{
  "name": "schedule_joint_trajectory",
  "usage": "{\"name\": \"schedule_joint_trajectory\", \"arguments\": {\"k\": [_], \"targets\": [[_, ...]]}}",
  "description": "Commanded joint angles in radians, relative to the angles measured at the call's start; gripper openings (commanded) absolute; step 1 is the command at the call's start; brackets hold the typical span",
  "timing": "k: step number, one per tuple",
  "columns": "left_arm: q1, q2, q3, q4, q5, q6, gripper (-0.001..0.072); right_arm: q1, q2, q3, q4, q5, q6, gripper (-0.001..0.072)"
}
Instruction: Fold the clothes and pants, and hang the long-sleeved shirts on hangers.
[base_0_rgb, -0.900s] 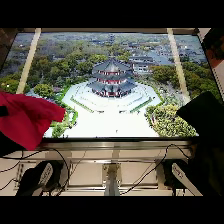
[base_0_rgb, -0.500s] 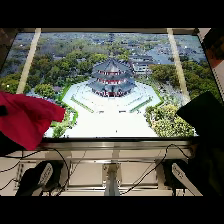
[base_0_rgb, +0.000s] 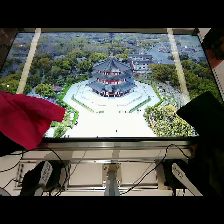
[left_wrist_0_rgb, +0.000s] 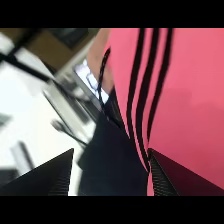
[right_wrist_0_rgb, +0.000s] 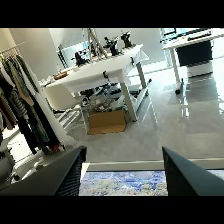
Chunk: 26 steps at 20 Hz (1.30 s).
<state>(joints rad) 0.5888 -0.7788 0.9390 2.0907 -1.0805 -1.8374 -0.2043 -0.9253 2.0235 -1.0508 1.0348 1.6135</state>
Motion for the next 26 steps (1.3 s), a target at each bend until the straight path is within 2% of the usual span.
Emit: {"name": "schedule_joint_trajectory", "arguments": {"k": [1, 2, 4, 7, 11, 12, 14, 15, 19, 20, 23, 26], "targets": [[0.146, -0.013, 0.0, -0.283, 0.027, -0.04, 0.0528, 0.0, 0.0, 0.0, 0.0, 0.001, 0.0, 0.0544], [0.174, -0.026, 0.0, -0.372, 0.033, 0.001, 0.0528, 0.0, 0.0, 0.0, 0.0, 0.0, 0.0, 0.0544], [0.198, -0.056, 0.0, -0.449, 0.014, 0.055, 0.0528, 0.0, 0.0, 0.0, 0.0, 0.0, 0.0, 0.0544], [0.199, -0.1, 0.0, -0.45, -0.008, 0.092, 0.0528, 0.0, 0.0, 0.0, 0.0, 0.0, 0.0, 0.0544], [0.198, -0.15, 0.0, -0.451, -0.004, 0.092, 0.0525, 0.0, 0.0, 0.0, 0.0, 0.0, 0.0, 0.0544], [0.198, -0.164, 0.0, -0.462, -0.004, 0.092, 0.0452, 0.0, 0.0, 0.0, 0.0, 0.0, 0.0, 0.0544], [0.198, -0.178, 0.0, -0.502, -0.004, 0.091, 0.0056, 0.0, 0.0, 0.0, 0.0, 0.0, 0.0, 0.0544], [0.198, -0.179, 0.0, -0.526, 0.0, 0.091, 0.0022, 0.0, 0.0, 0.0, 0.0, 0.0, 0.0, 0.0544], [0.198, -0.175, 0.001, -0.646, 0.028, 0.097, 0.002, 0.0, 0.0, 0.0, 0.0, 0.0, 0.0, 0.0544], [0.198, -0.175, 0.001, -0.722, 0.038, 0.132, 0.002, 0.0, 0.0, 0.0, 0.0, 0.0, 0.0, 0.0544], [0.162, -0.174, 0.001, -1.037, 0.061, 0.324, 0.0019, -0.001, 0.0, 0.0, -0.001, -0.002, 0.0, 0.0544], [0.071, -0.171, 0.001, -1.299, 0.091, 0.418, 0.0018, -0.001, 0.0, 0.0, -0.001, -0.002, 0.0, 0.0544]]}}
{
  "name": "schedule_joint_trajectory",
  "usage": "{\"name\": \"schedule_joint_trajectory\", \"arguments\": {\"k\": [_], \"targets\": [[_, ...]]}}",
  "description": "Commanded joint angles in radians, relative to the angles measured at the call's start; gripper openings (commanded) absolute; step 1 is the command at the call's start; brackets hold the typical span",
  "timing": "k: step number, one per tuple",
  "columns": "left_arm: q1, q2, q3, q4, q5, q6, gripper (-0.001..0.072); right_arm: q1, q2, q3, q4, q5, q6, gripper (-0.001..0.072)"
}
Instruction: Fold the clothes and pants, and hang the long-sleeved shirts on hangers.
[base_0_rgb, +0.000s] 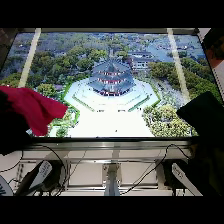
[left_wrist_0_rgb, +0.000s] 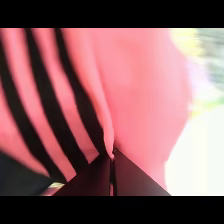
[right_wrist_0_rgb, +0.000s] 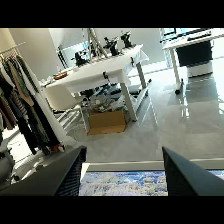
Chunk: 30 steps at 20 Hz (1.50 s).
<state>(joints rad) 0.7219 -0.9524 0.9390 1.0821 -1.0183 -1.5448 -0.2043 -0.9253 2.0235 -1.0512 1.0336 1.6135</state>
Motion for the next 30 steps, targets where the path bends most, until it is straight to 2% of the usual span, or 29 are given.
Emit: {"name": "schedule_joint_trajectory", "arguments": {"k": [1, 3, 8, 12, 17, 21, 28, 29, 30], "targets": [[-0.111, 0.011, 0.001, -0.327, 0.042, 0.164, 0.0018, -0.001, 0.0, 0.0, 0.0, -0.001, 0.0, 0.0544], [-0.218, 0.035, 0.001, -0.306, 0.082, 0.208, 0.0017, -0.001, 0.0, 0.0, 0.0, -0.002, 0.0, 0.0544], [-0.536, 0.089, 0.001, -0.187, 0.167, 0.207, 0.0017, -0.001, 0.0, 0.0, 0.009, 0.03, 0.001, 0.0544], [-0.797, 0.09, 0.001, -0.162, 0.254, 0.206, 0.0017, -0.001, -0.003, 0.0, 0.008, 0.055, 0.001, 0.0544], [-1.105, 0.048, 0.001, -0.118, 0.458, 0.197, 0.0016, -0.001, -0.02, 0.0, 0.001, 0.087, 0.0, 0.0544], [-1.192, -0.061, 0.001, -0.109, 0.465, 0.142, 0.0016, -0.001, -0.054, 0.0, 0.0, 0.13, 0.0, 0.0544], [-1.205, -0.238, 0.001, -0.109, 0.454, 0.143, 0.0023, -0.001, -0.19, 0.0, -0.005, 0.206, -0.001, 0.0544], [-1.207, -0.254, 0.001, -0.109, 0.453, 0.143, 0.0099, -0.001, -0.226, 0.0, -0.008, 0.218, -0.002, 0.0543], [-1.207, -0.264, 0.001, -0.109, 0.453, 0.143, 0.0291, -0.001, -0.263, 0.0, -0.008, 0.229, -0.004, 0.0544]]}}
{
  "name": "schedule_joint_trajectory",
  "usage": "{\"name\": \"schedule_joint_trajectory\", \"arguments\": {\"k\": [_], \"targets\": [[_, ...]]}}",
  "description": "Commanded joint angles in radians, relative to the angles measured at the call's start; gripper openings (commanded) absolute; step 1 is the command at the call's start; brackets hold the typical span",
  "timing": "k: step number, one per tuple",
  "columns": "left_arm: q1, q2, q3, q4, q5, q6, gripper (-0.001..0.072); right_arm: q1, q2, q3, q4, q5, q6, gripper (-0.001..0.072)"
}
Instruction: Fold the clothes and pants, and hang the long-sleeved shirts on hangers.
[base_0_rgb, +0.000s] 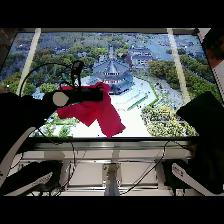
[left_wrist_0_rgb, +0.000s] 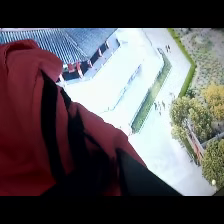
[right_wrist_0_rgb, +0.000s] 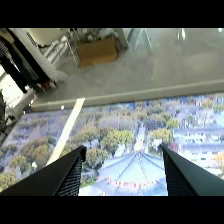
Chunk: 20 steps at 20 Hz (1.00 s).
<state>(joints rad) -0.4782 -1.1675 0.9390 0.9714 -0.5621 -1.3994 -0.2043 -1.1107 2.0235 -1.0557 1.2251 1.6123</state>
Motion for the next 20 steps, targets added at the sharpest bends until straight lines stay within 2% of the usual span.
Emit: {"name": "schedule_joint_trajectory", "arguments": {"k": [1, 2, 7, 12, 15, 16, 18, 19, 20], "targets": [[-0.005, -0.051, 0.001, 0.008, -0.003, -0.002, 0.0492, -0.001, -0.116, 0.0, -0.004, 0.052, -0.003, 0.0544], [0.002, -0.048, 0.001, 0.026, -0.003, -0.002, 0.0515, -0.001, -0.161, -0.003, -0.002, 0.076, -0.003, 0.0544], [0.082, 0.031, 0.001, 0.08, -0.003, -0.003, 0.0515, 0.02, -0.365, -0.08, 0.035, 0.181, -0.002, 0.0544], [0.255, 0.14, 0.001, 0.08, -0.016, -0.003, 0.0515, 0.162, -0.565, -0.153, 0.235, 0.188, -0.063, 0.0544], [0.345, 0.159, 0.001, 0.159, -0.142, -0.003, 0.0514, 0.28, -0.675, -0.153, 0.265, 0.18, -0.063, 0.0544], [0.376, 0.159, 0.001, 0.229, -0.198, -0.02, 0.0484, 0.319, -0.708, -0.153, 0.267, 0.18, -0.063, 0.0544], [0.447, 0.159, 0.001, 0.341, -0.335, -0.128, 0.0464, 0.391, -0.764, -0.152, 0.283, 0.177, -0.065, 0.0544], [0.482, 0.159, 0.0, 0.367, -0.384, -0.127, 0.0402, 0.426, -0.787, -0.152, 0.304, 0.169, -0.088, 0.0544], [0.518, 0.159, 0.0, 0.396, -0.404, -0.127, 0.0399, 0.457, -0.803, -0.15, 0.327, 0.159, -0.117, 0.0544]]}}
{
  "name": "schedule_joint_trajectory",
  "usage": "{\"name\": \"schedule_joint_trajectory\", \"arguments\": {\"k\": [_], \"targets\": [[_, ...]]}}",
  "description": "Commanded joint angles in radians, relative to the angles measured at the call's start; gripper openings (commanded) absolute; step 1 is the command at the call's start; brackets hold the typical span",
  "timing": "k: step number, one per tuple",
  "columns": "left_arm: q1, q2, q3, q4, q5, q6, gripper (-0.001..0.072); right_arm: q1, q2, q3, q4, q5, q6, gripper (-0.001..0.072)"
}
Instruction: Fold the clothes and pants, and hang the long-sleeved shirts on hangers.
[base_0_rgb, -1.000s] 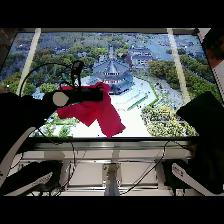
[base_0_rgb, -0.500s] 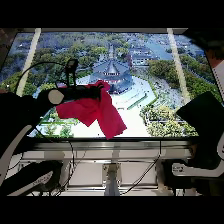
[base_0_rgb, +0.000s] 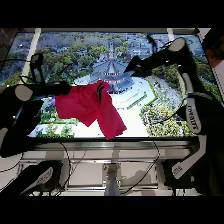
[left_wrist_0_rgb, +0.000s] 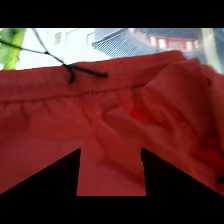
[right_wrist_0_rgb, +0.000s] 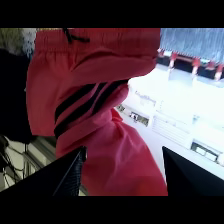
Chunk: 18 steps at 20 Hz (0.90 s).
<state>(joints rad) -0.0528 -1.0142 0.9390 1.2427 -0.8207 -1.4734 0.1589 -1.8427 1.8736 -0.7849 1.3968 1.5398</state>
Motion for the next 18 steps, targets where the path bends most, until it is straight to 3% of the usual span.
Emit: {"name": "schedule_joint_trajectory", "arguments": {"k": [1, 5, 8, 10, 14, 18], "targets": [[0.132, 0.005, 0.001, 0.13, -0.144, -0.054, 0.0399, 0.117, -0.079, 0.0, 0.068, -0.029, -0.064, 0.0544], [0.293, -0.016, 0.0, 0.102, -0.173, -0.056, 0.0414, 0.172, -0.08, 0.0, 0.06, -0.127, -0.108, 0.0547], [0.369, -0.087, 0.0, 0.084, -0.232, -0.056, 0.042, 0.214, -0.08, 0.0, 0.04, -0.251, -0.122, 0.0624], [0.381, -0.151, 0.0, 0.056, -0.246, -0.056, 0.042, 0.248, -0.08, 0.0, -0.019, -0.315, -0.121, 0.0623], [0.38, -0.282, 0.0, -0.141, -0.211, -0.002, 0.042, 0.299, -0.08, 0.0, -0.163, -0.344, -0.121, 0.062], [0.379, -0.381, 0.001, -0.317, -0.159, 0.021, 0.042, 0.303, -0.08, 0.0, -0.192, -0.39, -0.12, 0.0615]]}}
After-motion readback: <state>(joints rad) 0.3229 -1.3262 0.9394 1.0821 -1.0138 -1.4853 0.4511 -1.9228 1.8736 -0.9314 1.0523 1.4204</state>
